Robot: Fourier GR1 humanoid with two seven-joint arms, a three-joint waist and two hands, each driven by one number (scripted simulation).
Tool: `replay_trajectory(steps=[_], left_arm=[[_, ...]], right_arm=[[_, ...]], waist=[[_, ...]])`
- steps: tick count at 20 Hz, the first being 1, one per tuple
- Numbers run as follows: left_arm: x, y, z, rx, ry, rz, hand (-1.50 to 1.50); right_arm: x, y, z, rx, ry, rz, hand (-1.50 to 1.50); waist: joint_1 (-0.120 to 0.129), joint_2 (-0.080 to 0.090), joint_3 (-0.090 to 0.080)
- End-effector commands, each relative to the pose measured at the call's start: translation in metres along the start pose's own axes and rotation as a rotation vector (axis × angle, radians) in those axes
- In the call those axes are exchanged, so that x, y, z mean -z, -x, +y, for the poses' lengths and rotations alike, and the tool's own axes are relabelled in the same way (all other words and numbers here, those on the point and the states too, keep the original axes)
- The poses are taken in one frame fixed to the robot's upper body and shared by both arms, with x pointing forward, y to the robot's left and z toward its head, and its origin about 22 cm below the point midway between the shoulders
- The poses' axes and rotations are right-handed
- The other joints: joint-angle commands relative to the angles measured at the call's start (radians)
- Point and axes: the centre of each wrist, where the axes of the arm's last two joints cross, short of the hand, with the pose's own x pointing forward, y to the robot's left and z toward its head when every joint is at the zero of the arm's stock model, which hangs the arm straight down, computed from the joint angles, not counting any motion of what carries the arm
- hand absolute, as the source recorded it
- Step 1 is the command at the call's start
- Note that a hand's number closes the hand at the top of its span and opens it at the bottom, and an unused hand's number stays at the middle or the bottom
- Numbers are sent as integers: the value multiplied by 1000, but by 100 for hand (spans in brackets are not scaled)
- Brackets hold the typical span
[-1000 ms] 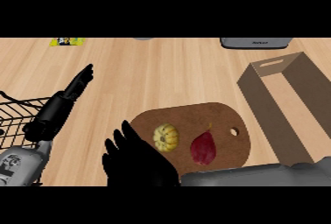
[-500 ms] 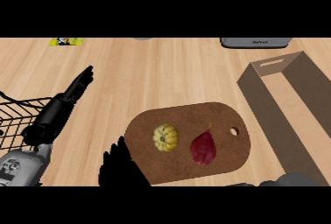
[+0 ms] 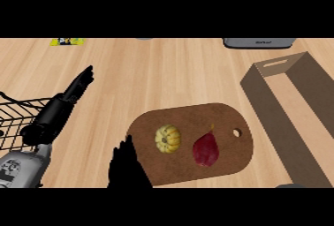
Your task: Pick the squash from the cutting board and place it in the cardboard box
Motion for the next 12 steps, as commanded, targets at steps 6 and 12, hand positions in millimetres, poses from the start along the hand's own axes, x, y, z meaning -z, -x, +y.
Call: replay_trajectory(steps=[6, 12], left_arm=[[1, 0, 1, 10, -3, -12, 0], [19, -5, 11, 24, -8, -10, 0]], right_arm=[[20, 19, 16, -53, -28, 72, -150], [40, -1, 44, -95, -8, 104, -150]], waist=[[2, 1, 0], [0, 3, 0]])
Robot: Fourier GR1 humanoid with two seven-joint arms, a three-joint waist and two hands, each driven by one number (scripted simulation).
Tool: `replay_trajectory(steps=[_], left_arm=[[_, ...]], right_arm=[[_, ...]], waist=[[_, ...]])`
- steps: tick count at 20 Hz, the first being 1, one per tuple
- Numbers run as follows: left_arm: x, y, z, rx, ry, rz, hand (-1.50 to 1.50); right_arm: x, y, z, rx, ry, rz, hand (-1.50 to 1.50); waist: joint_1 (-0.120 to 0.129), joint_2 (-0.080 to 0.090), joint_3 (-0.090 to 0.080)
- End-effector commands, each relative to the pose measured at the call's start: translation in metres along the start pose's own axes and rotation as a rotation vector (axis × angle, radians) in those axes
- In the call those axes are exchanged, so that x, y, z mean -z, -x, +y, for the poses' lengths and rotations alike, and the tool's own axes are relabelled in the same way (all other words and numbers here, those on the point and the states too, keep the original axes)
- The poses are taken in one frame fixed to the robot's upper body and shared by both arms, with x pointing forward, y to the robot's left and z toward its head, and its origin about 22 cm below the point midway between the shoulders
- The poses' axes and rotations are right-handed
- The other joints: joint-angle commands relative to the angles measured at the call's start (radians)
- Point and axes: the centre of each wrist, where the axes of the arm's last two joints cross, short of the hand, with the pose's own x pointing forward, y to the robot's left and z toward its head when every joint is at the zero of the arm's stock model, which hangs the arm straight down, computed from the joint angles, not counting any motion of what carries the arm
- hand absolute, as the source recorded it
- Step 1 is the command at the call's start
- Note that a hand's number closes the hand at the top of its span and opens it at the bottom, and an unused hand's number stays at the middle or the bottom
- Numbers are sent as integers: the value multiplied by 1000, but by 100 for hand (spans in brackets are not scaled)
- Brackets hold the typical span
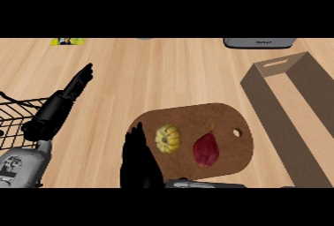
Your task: Pick the squash from the cutting board and place it in the cardboard box
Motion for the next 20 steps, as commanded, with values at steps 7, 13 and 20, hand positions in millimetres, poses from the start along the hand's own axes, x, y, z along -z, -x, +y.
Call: replay_trajectory(steps=[7, 13, 20], left_arm=[[-5, 3, -25, 3, 1, -7, 0], [-8, -12, 1, 13, -6, -18, 0], [-4, 1, -1, -1, 4, 1, 0]], right_arm=[[19, 5, 20, 12, -18, -23, -150], [32, 15, 42, -5, -31, 19, -150], [51, 22, 42, -20, -69, 77, -150]], waist=[[0, 0, 0], [4, -1, 0], [2, 0, 0]])
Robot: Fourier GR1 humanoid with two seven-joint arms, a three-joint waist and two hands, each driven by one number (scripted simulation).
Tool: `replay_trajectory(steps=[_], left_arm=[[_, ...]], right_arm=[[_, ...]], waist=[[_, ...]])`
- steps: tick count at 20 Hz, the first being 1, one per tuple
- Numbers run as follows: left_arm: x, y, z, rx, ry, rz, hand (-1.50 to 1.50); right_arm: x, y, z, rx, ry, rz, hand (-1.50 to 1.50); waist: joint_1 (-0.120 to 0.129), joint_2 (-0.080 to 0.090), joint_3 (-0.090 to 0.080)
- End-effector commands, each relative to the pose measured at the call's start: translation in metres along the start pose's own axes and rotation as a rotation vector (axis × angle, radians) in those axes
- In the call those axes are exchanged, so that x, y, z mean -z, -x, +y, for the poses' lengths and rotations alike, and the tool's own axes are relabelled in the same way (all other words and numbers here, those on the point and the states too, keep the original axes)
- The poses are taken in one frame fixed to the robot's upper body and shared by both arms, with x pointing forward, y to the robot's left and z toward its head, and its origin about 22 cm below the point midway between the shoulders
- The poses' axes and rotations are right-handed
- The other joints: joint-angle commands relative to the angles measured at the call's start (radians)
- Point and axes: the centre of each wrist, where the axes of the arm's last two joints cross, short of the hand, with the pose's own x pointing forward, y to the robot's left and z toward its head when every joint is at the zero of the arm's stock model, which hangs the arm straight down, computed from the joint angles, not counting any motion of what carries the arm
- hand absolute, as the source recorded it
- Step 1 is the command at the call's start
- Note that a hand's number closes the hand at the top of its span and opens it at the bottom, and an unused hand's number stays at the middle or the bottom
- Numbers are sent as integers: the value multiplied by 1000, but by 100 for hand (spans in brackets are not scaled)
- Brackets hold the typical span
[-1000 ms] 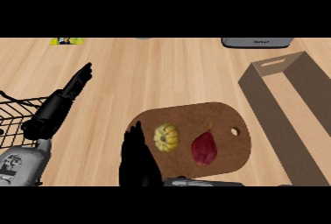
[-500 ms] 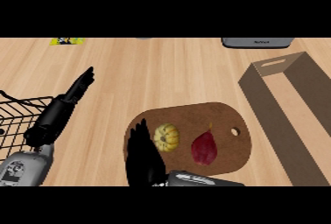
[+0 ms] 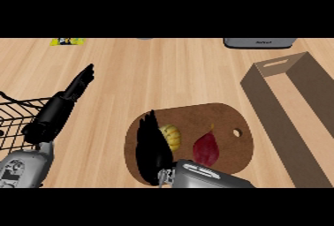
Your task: Pick the squash from the cutting board and place it in the cardboard box
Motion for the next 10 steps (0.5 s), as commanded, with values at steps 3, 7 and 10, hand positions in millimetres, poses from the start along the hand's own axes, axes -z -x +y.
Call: replay_trajectory(steps=[3, 7, 10], left_arm=[[-4, -8, -1, -3, 6, 4, 0], [6, -9, -8, 1, 7, 7, 0], [6, -6, -4, 0, 1, 1, 0]], right_arm=[[12, -1, 23, 16, -7, -4, -150], [22, 6, 11, -10, -16, -65, 150], [21, 1, 33, -33, 53, -154, 150]], waist=[[1, 0, 0], [1, 1, 0], [2, 1, 0]])
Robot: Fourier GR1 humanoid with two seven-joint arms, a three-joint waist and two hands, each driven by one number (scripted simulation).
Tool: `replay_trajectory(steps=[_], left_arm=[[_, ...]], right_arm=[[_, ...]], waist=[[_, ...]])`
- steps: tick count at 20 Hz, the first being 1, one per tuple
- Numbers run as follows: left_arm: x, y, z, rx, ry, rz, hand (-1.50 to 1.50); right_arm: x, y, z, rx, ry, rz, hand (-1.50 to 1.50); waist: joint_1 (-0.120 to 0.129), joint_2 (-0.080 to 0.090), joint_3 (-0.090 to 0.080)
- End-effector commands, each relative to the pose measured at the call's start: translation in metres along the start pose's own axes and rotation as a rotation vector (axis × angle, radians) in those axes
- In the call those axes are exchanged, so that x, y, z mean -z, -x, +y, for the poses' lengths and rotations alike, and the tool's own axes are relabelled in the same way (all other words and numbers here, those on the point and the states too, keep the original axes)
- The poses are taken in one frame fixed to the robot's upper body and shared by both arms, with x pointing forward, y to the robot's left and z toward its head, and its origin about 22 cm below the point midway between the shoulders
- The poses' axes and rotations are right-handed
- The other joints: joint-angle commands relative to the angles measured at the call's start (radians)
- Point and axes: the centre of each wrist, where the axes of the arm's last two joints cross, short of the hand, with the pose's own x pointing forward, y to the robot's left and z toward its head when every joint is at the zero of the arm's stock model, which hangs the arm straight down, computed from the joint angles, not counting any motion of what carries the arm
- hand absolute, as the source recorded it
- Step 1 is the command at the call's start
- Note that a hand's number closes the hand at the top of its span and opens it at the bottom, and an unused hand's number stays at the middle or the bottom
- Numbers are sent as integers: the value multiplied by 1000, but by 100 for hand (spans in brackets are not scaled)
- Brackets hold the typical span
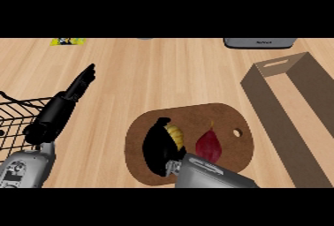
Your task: Pick the squash from the cutting board and place it in the cardboard box
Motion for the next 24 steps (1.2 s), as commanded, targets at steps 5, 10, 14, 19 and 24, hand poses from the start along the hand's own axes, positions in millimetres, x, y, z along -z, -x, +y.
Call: replay_trajectory(steps=[5, 10, 14, 19, 24], left_arm=[[5, 8, 18, 2, -16, -22, 0], [-1, 16, 0, -3, -5, -4, 0], [-10, 10, 13, 15, -23, 11, 0], [-5, 5, 8, -5, -35, -19, 0], [8, -2, 6, 22, -13, -25, 0]], right_arm=[[10, 17, 9, -72, 153, -96, 150], [-1, 12, -5, -87, 272, -141, 150], [9, 71, 19, 410, 268, 210, 150], [4, 127, 40, 895, 315, 618, 150], [11, 156, 14, 849, 427, 761, 150]], waist=[[-2, 1, 0], [-4, 0, 0], [-23, 4, 4], [-21, 14, 6], [4, 4, 0]])
